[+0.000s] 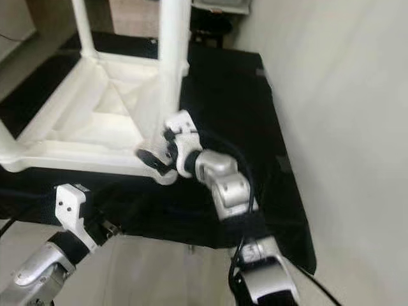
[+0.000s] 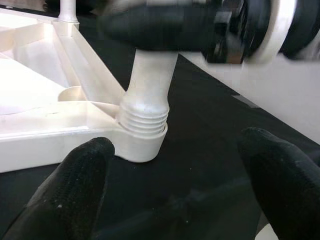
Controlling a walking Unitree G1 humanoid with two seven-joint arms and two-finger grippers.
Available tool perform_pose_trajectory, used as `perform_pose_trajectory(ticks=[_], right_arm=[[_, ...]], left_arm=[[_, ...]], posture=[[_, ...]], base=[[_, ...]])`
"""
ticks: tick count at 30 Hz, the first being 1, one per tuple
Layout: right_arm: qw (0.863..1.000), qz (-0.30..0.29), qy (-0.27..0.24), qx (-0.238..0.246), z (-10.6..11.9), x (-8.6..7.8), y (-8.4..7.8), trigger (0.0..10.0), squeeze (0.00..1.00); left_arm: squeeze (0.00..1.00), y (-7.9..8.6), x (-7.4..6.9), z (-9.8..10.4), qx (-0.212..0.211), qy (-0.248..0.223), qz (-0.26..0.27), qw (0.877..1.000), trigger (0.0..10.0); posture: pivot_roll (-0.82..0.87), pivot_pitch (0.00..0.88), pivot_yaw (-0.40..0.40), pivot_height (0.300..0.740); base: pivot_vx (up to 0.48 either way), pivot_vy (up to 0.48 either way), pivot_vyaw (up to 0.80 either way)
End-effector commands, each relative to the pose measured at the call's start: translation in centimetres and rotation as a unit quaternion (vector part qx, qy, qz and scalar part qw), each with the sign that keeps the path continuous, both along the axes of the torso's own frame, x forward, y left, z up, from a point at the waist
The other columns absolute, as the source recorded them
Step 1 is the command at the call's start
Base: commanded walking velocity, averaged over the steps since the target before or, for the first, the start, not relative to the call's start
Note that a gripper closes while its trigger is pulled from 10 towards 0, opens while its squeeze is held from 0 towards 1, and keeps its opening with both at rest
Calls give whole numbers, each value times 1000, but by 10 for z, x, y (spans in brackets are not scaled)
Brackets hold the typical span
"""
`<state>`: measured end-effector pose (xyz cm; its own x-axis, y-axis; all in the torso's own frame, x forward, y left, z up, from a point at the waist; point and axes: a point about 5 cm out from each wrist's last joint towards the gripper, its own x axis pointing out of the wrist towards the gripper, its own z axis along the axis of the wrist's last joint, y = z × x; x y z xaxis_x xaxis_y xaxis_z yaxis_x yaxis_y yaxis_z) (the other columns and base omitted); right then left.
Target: Building children table
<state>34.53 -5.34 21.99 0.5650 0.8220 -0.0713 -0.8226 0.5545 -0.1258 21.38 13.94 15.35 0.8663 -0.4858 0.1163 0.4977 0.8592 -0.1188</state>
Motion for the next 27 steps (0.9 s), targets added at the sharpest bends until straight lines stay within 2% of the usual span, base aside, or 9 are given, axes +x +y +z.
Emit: perform_pose_trajectory(ticks=[1, 2, 5, 11, 12, 13, 22, 27], right_arm=[[999, 39, -13, -4, 4, -3, 8, 10000, 0], [999, 39, -13, -4, 4, -3, 8, 10000, 0], [993, 114, -42, -8, 20, 1, 7, 10000, 0], [990, 132, -50, -13, 27, 6, 6, 10000, 0], [988, 143, -52, -18, 28, 7, 6, 3882, 0], [987, 149, -53, -23, 28, 9, 5, 0, 0], [986, 157, -53, -27, 28, 14, 1, 0, 0], [986, 156, -43, -31, 19, 13, -7, 0, 0]], left_arm=[[0, -2, 0, -4, -5, 8, -1, 1000, 10000], [0, -2, 0, -4, -5, 8, -1, 1000, 10000], [0, -2, -1, -4, -4, 7, 0, 1000, 10000], [0, -2, -2, -3, -4, 7, 0, 1000, 10000], [0, -2, -2, -3, -5, 8, 0, 1000, 10000], [0, -2, -2, -3, -5, 8, -1, 1000, 10000], [0, -2, -3, -3, -4, 9, -1, 1000, 10000], [0, -2, -3, -4, -4, 10, -2, 1000, 10000]], posture=[[4, 110, -125, 740], [4, 110, -125, 740], [12, 113, -125, 740], [16, 115, -122, 740], [17, 115, -122, 740], [18, 117, -121, 740], [19, 117, -122, 740], [11, 117, -114, 740]], base=[[0, 0, 0], [0, 0, 0], [0, 0, 0], [0, 0, 0], [0, 0, 0], [0, 0, 0], [0, 0, 0], [0, 0, 0]])
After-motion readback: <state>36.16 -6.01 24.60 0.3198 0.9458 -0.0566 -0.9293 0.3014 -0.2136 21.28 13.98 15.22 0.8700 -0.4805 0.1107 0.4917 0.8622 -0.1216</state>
